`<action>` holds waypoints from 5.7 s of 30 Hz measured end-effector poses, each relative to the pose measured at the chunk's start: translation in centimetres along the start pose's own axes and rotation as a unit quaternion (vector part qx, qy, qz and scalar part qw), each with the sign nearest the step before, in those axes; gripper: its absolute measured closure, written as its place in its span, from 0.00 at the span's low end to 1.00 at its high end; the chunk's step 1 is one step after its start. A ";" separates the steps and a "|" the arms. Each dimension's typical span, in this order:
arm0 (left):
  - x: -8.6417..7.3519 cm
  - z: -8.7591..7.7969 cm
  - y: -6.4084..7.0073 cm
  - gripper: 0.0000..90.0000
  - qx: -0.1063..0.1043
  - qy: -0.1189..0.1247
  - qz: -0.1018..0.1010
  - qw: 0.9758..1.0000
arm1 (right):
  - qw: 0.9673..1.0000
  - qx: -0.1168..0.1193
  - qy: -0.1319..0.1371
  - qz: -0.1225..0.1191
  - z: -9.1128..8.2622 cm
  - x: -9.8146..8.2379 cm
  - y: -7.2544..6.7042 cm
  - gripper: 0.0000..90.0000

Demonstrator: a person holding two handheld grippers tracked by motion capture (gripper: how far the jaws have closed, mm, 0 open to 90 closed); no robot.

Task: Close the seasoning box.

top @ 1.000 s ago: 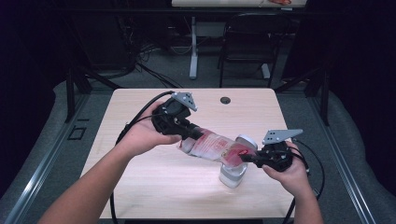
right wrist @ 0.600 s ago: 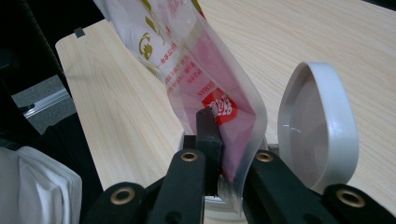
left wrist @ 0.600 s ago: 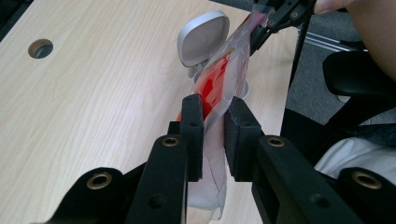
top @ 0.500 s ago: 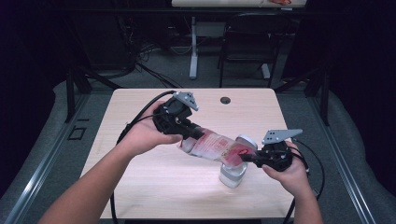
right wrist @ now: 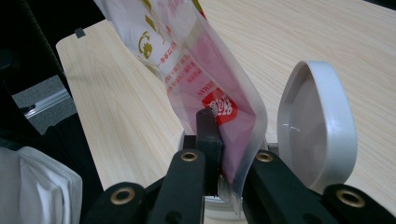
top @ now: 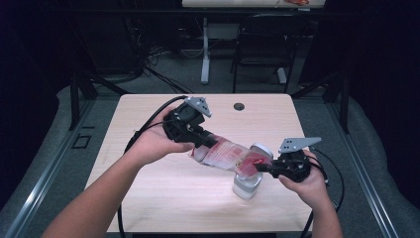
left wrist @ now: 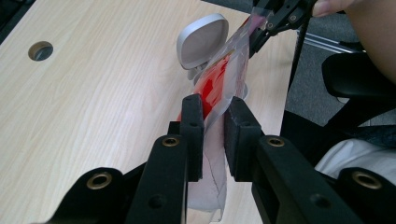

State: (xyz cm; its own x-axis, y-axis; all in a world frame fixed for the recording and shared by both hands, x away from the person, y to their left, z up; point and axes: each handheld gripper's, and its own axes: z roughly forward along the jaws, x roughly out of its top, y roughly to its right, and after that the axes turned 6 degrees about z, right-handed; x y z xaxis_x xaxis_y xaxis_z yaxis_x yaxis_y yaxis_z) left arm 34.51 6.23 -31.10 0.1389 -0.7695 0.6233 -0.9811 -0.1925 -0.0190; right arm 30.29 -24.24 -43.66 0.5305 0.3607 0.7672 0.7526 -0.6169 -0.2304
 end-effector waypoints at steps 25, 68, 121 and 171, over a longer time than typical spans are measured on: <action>0.1 0.1 -0.3 0.88 0.000 0.008 -0.005 1.000 | 1.000 0.008 -0.001 -0.002 -0.7 0.0 -0.1 0.99; -2.7 0.3 -0.7 0.88 0.000 0.013 -0.030 0.999 | 0.999 -0.008 0.050 0.018 0.0 0.5 0.3 0.96; -8.0 0.8 -2.1 0.87 -0.017 0.040 -0.081 0.996 | 0.997 0.056 0.036 0.035 2.3 -0.3 1.4 0.92; -14.7 3.3 -2.1 0.86 -0.027 0.068 -0.124 0.990 | 0.997 0.054 0.062 0.000 2.5 0.9 -1.1 1.00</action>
State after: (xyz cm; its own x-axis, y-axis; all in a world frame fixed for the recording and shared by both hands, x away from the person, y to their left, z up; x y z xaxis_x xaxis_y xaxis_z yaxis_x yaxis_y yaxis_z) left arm 34.99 15.99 -42.79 0.3598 -0.6135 0.7030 -0.9257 -0.3287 0.1869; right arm 30.96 -21.52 -44.19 0.4834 0.2667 0.8338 0.7934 -0.5360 -0.2886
